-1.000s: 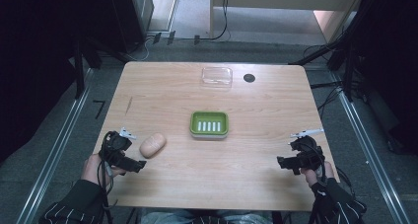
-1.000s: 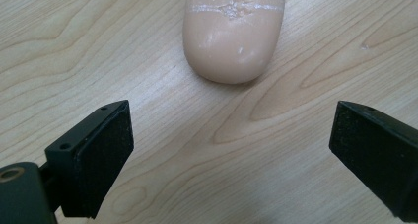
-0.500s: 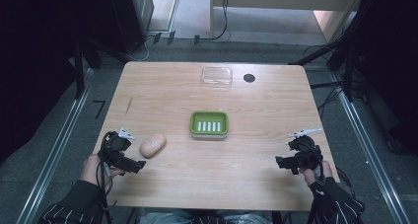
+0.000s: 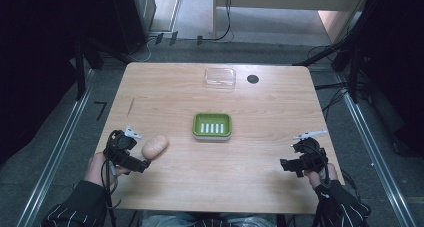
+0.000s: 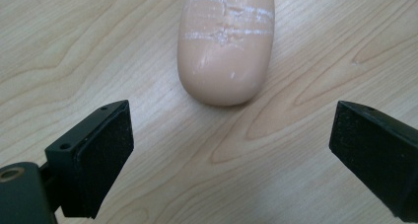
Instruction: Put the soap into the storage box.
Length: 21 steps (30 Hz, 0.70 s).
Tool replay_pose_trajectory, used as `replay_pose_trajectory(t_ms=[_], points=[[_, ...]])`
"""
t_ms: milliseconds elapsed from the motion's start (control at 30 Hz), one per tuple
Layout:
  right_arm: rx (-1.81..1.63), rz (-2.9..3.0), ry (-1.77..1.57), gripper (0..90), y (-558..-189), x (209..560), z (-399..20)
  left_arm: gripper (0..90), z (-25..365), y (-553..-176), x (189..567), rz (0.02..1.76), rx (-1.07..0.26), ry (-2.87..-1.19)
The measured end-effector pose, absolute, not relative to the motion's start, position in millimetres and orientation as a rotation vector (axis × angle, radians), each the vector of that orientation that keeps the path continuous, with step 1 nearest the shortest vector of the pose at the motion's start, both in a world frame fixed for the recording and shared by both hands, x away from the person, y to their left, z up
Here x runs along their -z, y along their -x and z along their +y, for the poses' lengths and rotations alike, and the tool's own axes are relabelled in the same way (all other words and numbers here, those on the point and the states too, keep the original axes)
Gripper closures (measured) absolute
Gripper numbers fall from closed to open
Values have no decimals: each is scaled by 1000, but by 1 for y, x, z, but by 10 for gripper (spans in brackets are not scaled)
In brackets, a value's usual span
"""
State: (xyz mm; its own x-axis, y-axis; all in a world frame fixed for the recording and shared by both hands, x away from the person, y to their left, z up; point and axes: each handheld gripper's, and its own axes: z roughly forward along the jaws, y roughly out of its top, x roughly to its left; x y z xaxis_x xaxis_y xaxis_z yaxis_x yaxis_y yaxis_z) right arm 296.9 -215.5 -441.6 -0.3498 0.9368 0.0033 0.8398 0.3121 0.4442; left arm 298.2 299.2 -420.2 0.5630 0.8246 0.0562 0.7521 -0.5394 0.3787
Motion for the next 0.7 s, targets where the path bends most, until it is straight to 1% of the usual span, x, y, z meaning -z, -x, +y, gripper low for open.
replay_pose_trajectory(t_ms=[367, 500, 700], points=[[-541, 2325, -1618, 141, -297, 442, -215, 39, 293, -313, 420, 1266, -322, -2499], [-540, 2324, -1617, 141, -297, 442, -215, 39, 291, -319, 417, 1258, -332, -2479], [-540, 2325, -1616, 141, -297, 442, -215, 39, 286, -327, 416, 1232, -315, -2492]])
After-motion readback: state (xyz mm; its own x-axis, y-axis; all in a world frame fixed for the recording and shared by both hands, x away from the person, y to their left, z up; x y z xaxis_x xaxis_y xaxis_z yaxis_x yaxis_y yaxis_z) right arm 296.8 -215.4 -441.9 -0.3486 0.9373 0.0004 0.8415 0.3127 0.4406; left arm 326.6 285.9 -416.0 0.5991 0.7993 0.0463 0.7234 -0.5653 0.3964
